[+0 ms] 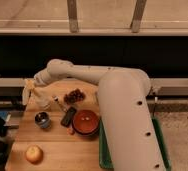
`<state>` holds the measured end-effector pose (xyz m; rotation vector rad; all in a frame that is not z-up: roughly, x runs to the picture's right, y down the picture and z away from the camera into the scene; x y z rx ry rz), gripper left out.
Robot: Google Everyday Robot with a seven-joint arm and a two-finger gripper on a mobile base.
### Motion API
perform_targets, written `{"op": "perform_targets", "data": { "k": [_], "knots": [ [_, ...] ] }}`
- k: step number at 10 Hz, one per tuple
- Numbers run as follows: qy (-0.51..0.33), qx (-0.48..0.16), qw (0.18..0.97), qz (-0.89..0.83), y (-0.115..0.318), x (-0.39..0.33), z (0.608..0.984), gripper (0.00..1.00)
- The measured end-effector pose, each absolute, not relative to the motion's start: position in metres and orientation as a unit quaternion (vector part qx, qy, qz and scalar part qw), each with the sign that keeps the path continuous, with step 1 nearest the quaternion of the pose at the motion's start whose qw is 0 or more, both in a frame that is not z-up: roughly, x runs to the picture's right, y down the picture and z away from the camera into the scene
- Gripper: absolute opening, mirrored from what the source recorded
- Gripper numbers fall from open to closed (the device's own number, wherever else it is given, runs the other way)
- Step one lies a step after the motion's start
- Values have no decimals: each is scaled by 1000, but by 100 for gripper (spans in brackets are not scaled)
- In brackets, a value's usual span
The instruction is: Place banana in paper cup
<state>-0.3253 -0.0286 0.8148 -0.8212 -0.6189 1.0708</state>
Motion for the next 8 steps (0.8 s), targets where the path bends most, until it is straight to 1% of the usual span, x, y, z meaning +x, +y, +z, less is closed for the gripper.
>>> {"op": "perform_targets", "data": {
  "k": [3,8],
  "knots": [
    [-274,-380,724,506,-26,-315,825,65],
    [-274,-380,723,507,-26,-315,825,65]
  ]
}}
